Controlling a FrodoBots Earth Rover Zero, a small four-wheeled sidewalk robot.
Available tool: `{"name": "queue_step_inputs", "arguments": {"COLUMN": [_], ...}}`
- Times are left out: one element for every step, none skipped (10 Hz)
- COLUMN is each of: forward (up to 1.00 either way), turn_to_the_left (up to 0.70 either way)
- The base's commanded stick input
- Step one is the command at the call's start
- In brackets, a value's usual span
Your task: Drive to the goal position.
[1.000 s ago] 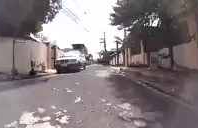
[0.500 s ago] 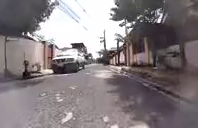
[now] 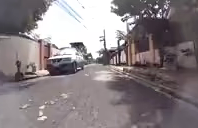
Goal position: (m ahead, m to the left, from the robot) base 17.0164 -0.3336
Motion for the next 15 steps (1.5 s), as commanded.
{"name": "queue_step_inputs", "arguments": {"forward": [1.0, 1.0, 1.0, 1.0, 1.0, 1.0, 1.0, 1.0, 1.0, 1.0, 1.0, 1.0, 1.0, 1.0, 1.0], "turn_to_the_left": [0.0, 0.0, 0.0, 0.0, 0.0, 0.0, 0.0, 0.0, 0.0, 0.0, 0.0, 0.0, 0.0, 0.0, 0.0]}}
